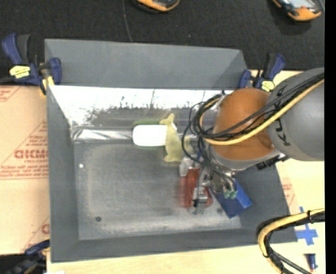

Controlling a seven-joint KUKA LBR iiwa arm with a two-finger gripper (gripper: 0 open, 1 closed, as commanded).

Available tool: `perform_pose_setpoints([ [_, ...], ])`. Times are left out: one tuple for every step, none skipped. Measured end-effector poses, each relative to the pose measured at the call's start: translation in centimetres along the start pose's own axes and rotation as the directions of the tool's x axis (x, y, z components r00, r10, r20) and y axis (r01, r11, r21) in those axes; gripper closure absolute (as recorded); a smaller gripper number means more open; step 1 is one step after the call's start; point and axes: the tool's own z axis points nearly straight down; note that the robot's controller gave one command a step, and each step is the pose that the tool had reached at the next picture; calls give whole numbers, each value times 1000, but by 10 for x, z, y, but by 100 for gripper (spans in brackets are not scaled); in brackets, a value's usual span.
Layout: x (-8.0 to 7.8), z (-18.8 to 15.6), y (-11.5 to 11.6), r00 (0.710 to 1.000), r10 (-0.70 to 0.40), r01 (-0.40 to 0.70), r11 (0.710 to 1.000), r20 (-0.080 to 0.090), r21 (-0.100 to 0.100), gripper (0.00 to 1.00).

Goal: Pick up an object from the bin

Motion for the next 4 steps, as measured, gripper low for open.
perform_pose_setpoints([
  [-2, -4, 0, 1000, 0, 0, 1000, 8, 0, 0],
  [-5, -48, -1, 999, 47, -47, 999, 7, -1, 0],
  [13, -74, -1, 999, 33, -33, 999, 6, 0, 0],
  [-2, 0, -31, 1000, 25, -25, 1000, 14, 1, 0],
])
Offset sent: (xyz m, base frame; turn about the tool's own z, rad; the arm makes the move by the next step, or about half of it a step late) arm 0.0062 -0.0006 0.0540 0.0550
